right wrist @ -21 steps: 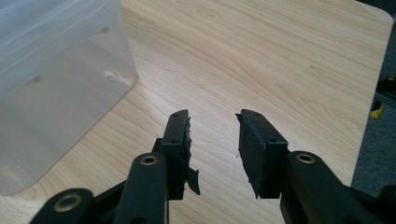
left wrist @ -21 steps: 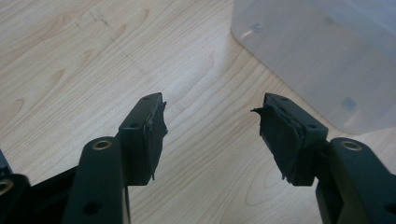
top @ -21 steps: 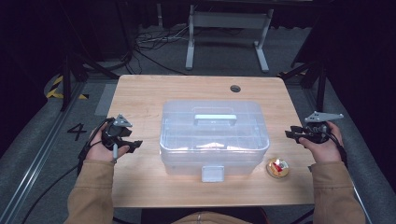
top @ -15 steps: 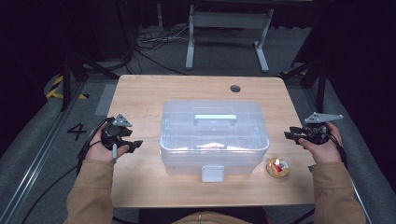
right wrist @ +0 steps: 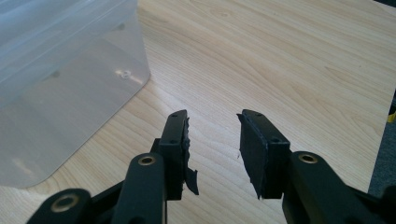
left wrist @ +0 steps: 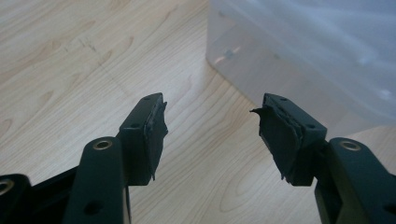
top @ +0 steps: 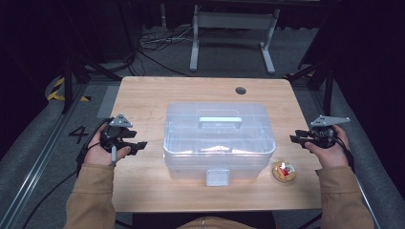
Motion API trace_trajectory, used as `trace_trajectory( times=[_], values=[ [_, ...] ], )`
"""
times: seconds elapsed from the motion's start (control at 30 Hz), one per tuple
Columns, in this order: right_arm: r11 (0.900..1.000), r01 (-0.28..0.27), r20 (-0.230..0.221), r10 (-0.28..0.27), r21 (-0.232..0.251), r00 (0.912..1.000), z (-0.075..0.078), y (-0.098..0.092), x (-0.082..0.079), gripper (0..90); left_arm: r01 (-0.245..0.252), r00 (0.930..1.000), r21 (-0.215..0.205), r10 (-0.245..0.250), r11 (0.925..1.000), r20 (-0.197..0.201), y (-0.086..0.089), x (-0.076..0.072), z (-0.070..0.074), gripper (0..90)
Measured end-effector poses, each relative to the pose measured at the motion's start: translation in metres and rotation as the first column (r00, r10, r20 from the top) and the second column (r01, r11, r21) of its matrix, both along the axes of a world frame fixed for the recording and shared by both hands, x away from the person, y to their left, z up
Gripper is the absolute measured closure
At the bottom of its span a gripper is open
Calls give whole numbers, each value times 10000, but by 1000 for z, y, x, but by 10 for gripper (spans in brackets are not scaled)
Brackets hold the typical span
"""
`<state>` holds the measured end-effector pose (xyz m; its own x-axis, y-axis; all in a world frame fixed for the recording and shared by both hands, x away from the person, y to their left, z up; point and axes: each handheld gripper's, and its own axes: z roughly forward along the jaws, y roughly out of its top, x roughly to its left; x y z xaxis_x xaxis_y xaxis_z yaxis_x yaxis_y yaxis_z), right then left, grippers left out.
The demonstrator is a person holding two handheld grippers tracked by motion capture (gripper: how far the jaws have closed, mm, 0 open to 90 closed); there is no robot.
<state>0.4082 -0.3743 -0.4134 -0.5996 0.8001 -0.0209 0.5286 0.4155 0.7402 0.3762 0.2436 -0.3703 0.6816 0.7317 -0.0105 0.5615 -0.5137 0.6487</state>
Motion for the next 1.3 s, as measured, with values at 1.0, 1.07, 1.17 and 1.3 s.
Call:
trace_trajectory(
  times=[1.0,1.07,1.17,1.3],
  values=[
    [9936,514,-544,-460,1008,9975,-15,-8,-9,535,1644,9852,-329,-1625,9858,540,-59,15,74,378],
    [9901,901,-468,-855,1073,9952,-15,-9,-11,535,1511,9864,-387,-1481,9878,710,-64,17,76,351],
    [9873,1138,-527,-1085,1107,9927,-16,-10,-13,521,1644,9833,-426,-1603,9855,864,-69,19,78,351],
    [9769,1765,-361,-1734,1204,9842,-16,-15,-17,486,1919,9749,-117,-1893,9813,1172,-81,20,83,335]
  ],
)
